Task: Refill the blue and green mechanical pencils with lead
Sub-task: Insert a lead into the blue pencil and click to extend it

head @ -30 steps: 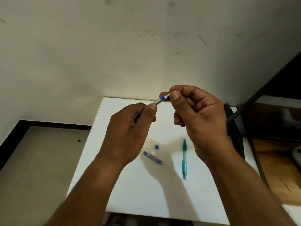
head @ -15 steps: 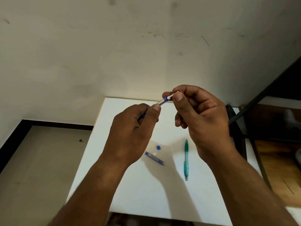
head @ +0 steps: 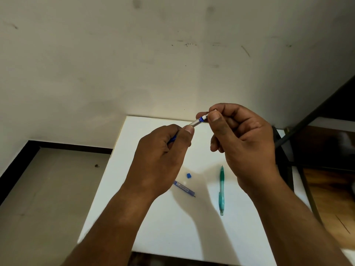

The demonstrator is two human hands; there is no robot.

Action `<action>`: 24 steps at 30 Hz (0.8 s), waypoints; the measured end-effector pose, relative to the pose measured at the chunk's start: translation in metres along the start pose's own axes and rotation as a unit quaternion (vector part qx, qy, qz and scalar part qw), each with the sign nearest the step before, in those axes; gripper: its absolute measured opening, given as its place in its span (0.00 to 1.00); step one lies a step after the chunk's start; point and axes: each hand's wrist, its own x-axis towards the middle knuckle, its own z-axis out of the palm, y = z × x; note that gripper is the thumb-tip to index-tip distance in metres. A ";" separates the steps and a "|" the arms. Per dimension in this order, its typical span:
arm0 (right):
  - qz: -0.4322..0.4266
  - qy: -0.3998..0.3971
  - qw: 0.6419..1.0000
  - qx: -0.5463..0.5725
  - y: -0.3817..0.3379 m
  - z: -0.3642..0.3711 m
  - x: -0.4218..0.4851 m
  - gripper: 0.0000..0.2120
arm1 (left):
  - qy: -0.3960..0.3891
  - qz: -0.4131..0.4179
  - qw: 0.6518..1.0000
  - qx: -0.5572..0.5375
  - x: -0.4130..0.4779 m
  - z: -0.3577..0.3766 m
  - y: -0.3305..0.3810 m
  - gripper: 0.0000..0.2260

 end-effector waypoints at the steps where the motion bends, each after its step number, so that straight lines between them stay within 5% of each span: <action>1: -0.008 0.002 1.000 -0.014 0.001 -0.001 0.000 0.02 | -0.001 0.000 1.000 0.001 0.000 0.000 0.000 0.21; 12: -0.069 -0.048 0.988 -0.133 -0.001 -0.006 -0.002 0.06 | 0.019 0.043 0.997 0.056 0.001 0.001 0.000 0.25; 24: -0.096 0.015 0.984 -0.146 -0.005 -0.014 0.001 0.09 | 0.029 0.024 0.998 0.043 0.001 -0.001 -0.002 0.24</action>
